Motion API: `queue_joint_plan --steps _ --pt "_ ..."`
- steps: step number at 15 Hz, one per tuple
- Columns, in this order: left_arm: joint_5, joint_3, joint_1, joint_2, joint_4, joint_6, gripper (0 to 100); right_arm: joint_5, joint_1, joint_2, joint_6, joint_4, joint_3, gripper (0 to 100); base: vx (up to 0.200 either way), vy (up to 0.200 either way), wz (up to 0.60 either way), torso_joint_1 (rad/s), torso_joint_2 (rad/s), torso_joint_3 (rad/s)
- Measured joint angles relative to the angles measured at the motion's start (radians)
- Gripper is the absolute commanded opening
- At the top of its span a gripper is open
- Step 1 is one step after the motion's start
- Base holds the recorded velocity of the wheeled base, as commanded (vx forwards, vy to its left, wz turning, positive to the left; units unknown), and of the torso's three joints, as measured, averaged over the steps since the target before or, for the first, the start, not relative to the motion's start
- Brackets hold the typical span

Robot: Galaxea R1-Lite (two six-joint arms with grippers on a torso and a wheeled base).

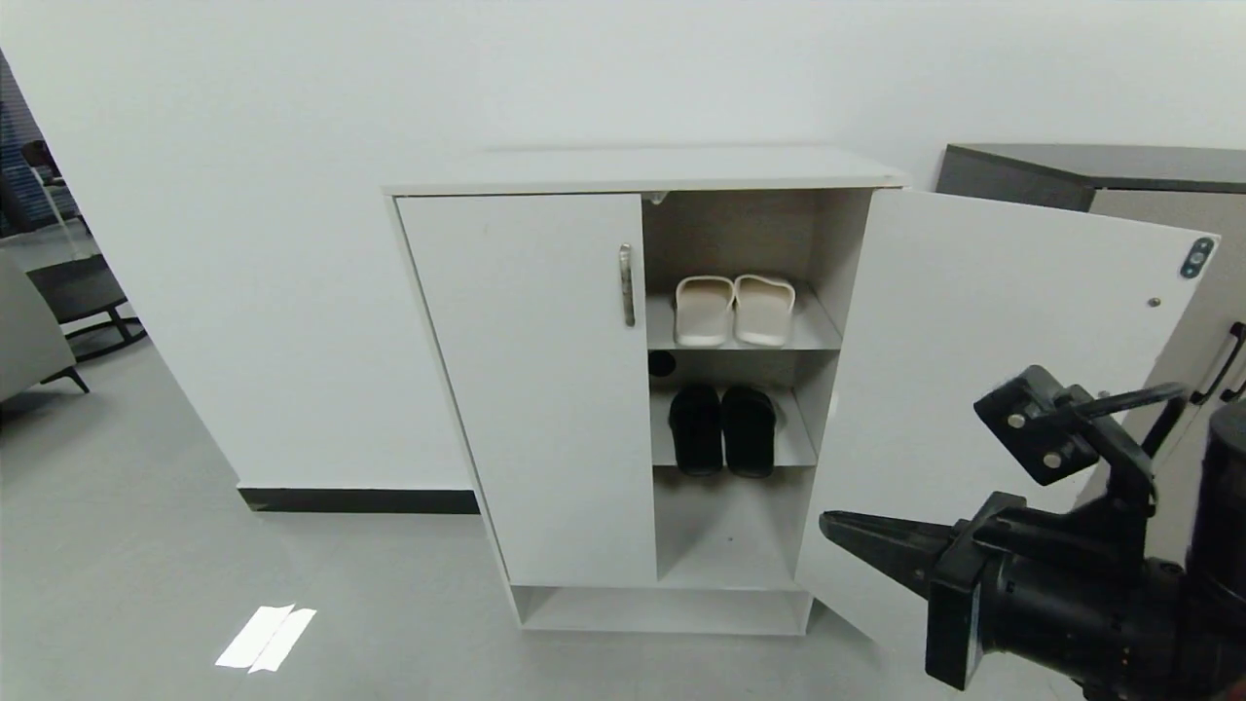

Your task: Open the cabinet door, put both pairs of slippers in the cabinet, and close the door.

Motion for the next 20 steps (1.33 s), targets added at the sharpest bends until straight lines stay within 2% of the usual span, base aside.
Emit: queue_joint_plan --steps 11,20 --pt "0.000 0.000 -0.001 0.000 0.000 0.000 0 0.001 0.002 0.012 0.000 -0.003 0.021 0 0.000 0.000 0.00 0.185 -0.49 -0.286" --pt "0.000 0.000 0.000 0.000 0.000 0.000 0 -0.002 0.002 0.015 0.000 -0.002 0.025 0 0.000 0.000 0.00 0.232 -0.52 -0.287"
